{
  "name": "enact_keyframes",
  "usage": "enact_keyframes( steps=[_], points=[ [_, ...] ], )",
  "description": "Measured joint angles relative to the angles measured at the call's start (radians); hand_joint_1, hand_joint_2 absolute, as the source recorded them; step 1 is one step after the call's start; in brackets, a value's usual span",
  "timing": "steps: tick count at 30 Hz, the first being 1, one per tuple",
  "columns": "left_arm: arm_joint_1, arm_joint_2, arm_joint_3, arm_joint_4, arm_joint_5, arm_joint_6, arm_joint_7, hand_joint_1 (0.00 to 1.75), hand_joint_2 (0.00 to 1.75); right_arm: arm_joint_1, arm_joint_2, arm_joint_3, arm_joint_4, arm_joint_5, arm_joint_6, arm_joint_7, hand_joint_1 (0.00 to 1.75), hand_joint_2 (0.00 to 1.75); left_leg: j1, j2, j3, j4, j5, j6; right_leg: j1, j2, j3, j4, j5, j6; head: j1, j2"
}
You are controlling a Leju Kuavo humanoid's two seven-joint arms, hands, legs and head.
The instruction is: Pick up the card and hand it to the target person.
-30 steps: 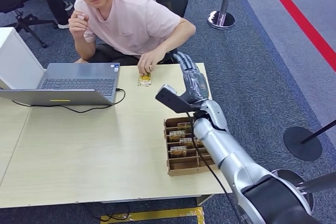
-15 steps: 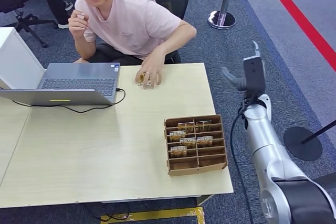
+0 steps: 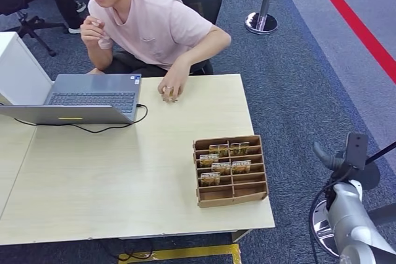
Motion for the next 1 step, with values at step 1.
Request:
enact_keyframes(
  steps=[1],
  points=[
    [0.000, -0.001, 0.001, 0.000, 0.001, 0.001, -0.001, 0.00, 1.75, 0.012, -0.001, -0.010, 0.011, -0.010, 0.006, 0.004, 0.00, 1.75, 0.000, 0.000, 0.000, 0.000, 0.000, 0.000, 0.000, 0.000, 0.000, 0.000, 0.000, 0.000, 0.000, 0.000]
  ],
)
